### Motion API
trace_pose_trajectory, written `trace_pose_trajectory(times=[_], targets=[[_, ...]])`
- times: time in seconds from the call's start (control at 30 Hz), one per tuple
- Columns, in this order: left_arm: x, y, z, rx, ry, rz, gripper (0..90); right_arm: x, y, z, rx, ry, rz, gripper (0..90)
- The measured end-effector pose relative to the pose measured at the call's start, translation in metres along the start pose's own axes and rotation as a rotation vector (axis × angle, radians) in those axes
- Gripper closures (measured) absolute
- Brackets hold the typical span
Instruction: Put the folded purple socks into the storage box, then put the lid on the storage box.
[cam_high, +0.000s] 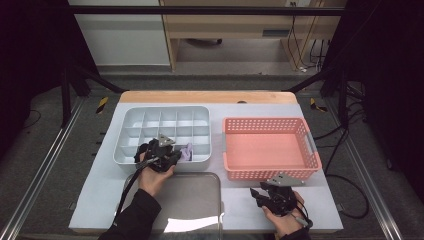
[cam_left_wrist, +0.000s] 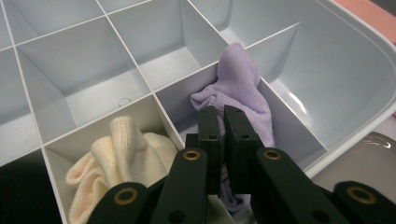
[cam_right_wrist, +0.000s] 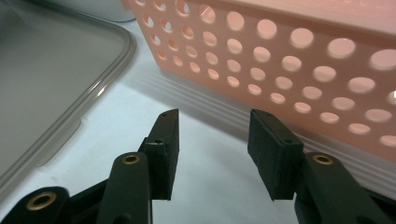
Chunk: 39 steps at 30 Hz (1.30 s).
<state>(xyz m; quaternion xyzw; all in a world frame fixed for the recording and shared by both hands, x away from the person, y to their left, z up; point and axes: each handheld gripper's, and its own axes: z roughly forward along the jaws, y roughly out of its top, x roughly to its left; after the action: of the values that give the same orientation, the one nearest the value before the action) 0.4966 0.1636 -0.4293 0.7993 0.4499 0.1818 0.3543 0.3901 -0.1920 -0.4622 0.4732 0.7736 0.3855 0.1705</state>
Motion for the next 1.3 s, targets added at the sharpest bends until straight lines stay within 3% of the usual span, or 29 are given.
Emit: trace_pose_trajectory(times=[0.1,0.2,0.33,0.43,0.87,1.13,1.3], targets=[[0.003,-0.001,-0.005,-0.056,-0.067,-0.040,73.9,0.000,0.000,0.001,-0.001,-0.001,-0.009,52.9],[0.004,-0.001,-0.016,-0.137,-0.091,-0.046,66.9,0.001,0.001,0.000,-0.007,0.001,-0.008,51.2],[0.005,0.001,-0.037,-0.238,-0.087,-0.038,56.3,0.001,0.002,0.000,-0.014,0.007,-0.003,50.2],[0.004,-0.001,-0.050,-0.278,-0.083,-0.014,49.9,0.003,0.004,-0.002,-0.027,0.013,-0.003,48.7],[0.008,-0.020,-0.077,-0.310,-0.088,0.010,36.8,0.012,0.014,-0.003,-0.068,0.047,-0.006,44.1],[0.036,-0.036,-0.090,-0.303,-0.073,-0.003,34.6,0.022,0.020,0.000,-0.075,0.068,-0.011,42.8],[0.054,-0.043,-0.101,-0.308,-0.043,0.020,33.9,0.027,0.024,0.006,-0.070,0.079,-0.013,42.5]])
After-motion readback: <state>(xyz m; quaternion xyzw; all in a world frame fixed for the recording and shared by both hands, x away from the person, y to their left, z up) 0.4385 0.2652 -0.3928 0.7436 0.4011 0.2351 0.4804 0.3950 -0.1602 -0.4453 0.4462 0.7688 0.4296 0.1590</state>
